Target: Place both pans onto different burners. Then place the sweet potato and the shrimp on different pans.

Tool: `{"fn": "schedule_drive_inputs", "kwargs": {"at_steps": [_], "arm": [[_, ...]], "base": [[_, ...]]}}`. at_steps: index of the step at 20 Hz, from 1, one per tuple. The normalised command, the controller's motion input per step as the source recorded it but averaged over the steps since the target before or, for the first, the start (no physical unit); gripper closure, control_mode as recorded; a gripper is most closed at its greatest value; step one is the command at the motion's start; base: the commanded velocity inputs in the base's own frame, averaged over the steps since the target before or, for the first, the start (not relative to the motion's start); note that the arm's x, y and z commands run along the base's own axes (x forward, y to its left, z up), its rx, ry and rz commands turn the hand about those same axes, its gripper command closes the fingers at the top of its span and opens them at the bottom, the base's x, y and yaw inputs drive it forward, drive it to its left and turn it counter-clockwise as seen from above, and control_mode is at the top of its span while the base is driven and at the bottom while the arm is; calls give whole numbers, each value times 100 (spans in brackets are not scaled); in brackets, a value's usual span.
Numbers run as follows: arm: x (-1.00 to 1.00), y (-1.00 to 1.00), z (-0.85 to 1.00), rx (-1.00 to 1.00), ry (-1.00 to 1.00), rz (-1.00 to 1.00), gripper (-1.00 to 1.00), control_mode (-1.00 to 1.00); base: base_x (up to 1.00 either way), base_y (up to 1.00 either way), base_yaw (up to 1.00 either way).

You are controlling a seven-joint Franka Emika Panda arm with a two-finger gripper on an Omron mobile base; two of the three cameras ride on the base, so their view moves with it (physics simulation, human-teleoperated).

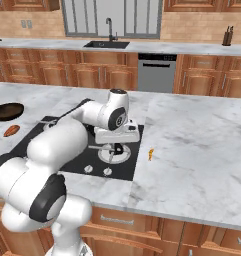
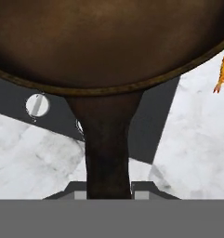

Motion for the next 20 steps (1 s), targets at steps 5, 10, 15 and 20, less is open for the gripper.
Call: {"fn": "schedule_drive_inputs", "kwargs": {"at_steps": [5,10,15,20], "arm": [[21,0,-48,0,1,8,100,-100],[8,0,-47,0,1,7,100,-100],[8,0,-37,0,2,6,100,-100],[17,0,-26,0,1,5,100,-100]], "base": [[0,0,0],[0,0,0],[0,0,0],[0,0,0]]}}
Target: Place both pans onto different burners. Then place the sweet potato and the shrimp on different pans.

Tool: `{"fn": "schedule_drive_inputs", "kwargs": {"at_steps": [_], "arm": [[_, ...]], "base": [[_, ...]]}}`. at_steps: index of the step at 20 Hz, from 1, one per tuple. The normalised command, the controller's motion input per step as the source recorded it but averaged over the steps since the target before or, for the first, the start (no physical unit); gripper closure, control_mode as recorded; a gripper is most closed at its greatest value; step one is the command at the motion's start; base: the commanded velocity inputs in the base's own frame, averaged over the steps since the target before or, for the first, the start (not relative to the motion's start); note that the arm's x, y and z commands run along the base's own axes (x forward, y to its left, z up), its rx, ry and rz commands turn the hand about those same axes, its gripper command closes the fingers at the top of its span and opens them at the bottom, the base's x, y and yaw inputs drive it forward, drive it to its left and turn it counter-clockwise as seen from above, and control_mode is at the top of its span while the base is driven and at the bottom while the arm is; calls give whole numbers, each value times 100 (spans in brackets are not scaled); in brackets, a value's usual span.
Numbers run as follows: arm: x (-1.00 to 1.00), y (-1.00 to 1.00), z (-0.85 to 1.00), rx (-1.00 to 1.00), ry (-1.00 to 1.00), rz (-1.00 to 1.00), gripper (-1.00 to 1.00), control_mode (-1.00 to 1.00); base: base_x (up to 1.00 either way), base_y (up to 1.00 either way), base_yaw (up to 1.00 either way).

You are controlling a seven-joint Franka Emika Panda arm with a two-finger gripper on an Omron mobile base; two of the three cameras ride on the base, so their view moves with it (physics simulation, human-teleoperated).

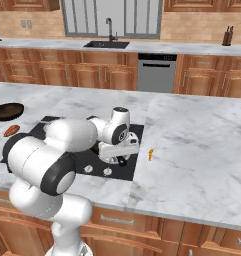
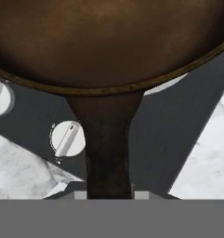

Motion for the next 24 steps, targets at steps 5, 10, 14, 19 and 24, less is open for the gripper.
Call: {"fn": "schedule_drive_inputs", "kwargs": {"at_steps": [5,10,14,19,24], "arm": [[25,-17,-13,0,0,3,100,-100],[29,-26,-7,0,0,1,100,-100],[18,-2,-23,0,0,1,100,-100],[5,0,-33,0,0,0,100,-100],[0,0,-21,0,2,1,100,-100]], "base": [[0,0,0],[0,0,0],[0,0,0],[0,0,0],[0,0,0]]}}
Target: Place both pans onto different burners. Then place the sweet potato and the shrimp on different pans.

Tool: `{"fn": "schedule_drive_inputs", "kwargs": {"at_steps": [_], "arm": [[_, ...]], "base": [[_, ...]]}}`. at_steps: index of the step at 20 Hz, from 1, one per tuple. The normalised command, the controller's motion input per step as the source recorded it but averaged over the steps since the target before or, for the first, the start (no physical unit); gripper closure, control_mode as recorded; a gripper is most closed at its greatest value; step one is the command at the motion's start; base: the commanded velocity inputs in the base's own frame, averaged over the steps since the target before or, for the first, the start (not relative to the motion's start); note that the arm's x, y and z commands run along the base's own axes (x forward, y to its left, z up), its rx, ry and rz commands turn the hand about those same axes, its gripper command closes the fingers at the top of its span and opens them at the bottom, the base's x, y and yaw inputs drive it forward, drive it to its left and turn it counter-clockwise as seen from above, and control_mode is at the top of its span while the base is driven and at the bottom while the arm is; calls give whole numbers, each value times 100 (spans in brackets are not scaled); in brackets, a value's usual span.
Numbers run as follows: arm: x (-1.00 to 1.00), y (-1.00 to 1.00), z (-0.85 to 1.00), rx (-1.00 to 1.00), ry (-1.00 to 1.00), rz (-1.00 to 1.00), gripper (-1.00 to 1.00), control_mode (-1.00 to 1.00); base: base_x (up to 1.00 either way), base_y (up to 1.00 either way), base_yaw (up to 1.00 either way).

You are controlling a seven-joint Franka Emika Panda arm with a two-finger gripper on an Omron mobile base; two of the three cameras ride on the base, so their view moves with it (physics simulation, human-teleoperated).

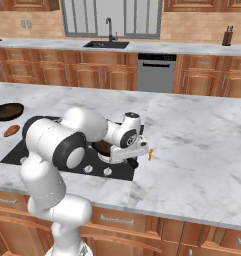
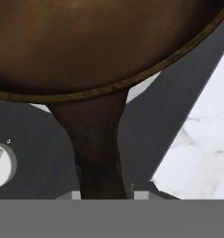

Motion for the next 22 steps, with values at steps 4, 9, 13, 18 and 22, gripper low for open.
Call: {"fn": "schedule_drive_inputs", "kwargs": {"at_steps": [4,9,13,18,22], "arm": [[0,0,-5,0,0,1,-100,-100],[0,0,0,0,-1,0,-100,-100],[0,-4,35,0,-1,0,-100,-100],[0,-16,80,1,-1,0,-100,-100],[8,-23,73,1,0,0,-100,-100]], "base": [[0,0,0],[0,0,0],[0,0,0],[0,0,0],[0,0,0]]}}
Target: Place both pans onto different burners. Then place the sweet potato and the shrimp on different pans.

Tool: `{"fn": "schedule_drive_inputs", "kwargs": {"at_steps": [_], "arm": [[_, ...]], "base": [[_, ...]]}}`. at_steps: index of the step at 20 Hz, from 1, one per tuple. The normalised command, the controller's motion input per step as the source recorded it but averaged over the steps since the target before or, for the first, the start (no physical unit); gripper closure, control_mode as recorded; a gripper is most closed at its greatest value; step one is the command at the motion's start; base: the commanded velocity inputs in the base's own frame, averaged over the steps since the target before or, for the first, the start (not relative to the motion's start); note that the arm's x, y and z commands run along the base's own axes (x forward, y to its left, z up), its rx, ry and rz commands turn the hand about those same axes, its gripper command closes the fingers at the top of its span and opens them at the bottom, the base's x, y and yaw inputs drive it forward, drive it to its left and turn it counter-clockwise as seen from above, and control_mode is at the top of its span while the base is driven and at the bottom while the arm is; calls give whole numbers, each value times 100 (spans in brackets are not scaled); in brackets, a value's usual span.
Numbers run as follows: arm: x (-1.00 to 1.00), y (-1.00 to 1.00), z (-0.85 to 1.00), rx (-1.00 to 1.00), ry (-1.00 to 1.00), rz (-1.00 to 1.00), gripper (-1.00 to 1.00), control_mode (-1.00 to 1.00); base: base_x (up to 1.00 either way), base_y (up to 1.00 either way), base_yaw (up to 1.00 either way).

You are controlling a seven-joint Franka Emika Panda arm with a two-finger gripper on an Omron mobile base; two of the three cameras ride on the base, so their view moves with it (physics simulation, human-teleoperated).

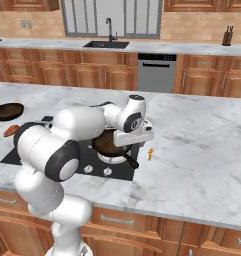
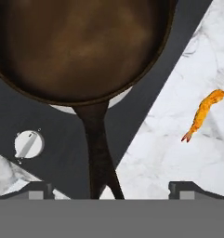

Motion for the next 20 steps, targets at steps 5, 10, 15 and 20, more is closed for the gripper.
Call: {"fn": "schedule_drive_inputs", "kwargs": {"at_steps": [5,10,15,20], "arm": [[27,-40,29,0,0,0,-100,-100],[37,-42,2,6,1,-9,-100,-100],[37,-19,0,4,0,-23,-100,-100],[19,0,-1,0,0,-18,-100,-100]], "base": [[0,0,0],[0,0,0],[0,0,0],[0,0,0]]}}
